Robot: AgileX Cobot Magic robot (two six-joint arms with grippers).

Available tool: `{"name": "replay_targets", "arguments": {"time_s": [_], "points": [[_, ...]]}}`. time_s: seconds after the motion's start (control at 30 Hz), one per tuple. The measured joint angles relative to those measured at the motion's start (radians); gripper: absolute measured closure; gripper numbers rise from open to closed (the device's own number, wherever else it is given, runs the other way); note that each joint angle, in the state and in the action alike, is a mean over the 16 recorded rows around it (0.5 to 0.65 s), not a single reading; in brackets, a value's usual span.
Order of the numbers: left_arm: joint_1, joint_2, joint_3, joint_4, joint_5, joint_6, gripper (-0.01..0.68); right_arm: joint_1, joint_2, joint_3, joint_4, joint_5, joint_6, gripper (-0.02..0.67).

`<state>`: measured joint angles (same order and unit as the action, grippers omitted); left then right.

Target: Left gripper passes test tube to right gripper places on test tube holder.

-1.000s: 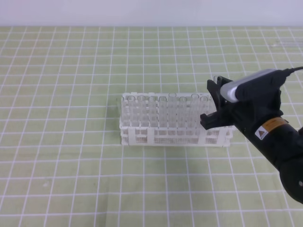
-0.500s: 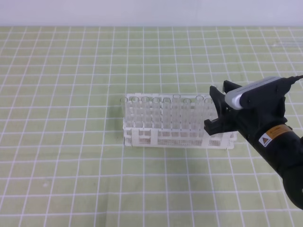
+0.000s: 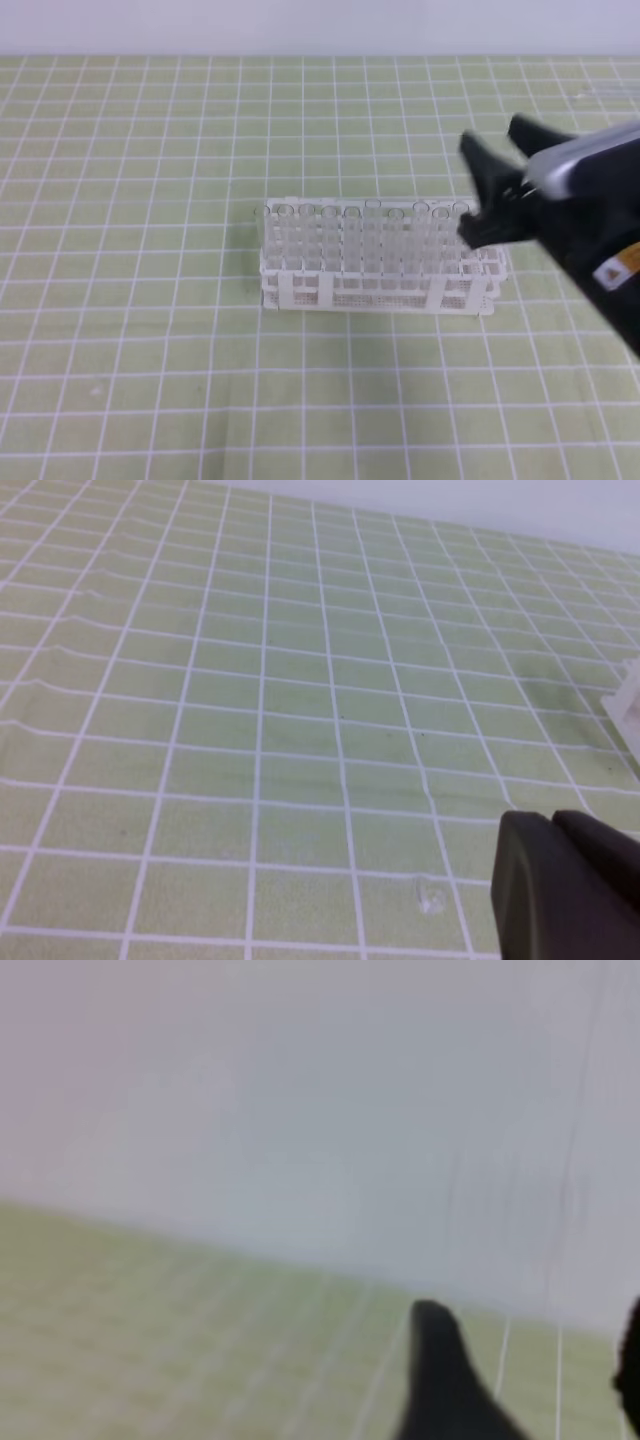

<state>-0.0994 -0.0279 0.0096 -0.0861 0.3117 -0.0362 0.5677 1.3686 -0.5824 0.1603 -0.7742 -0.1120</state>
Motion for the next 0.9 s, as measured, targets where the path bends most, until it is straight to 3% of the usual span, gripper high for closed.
{"name": "replay_targets", "arguments": {"time_s": [0.4,0.6,0.9], "points": [[0.0,-0.004,0.001,0.0,-0.002,0.0,0.675,-0.033,-0.446,0.017,0.17,0.392,-0.234,0.639],[0.0,-0.004,0.001,0.0,-0.002,0.0,0.675,-0.093,-0.598,0.08,0.277,0.538,-0.384,0.662],[0.0,0.007,-0.003,0.0,0.005,-0.001,0.675,-0.221,-0.832,0.281,0.325,0.537,-0.443,0.664]]}}
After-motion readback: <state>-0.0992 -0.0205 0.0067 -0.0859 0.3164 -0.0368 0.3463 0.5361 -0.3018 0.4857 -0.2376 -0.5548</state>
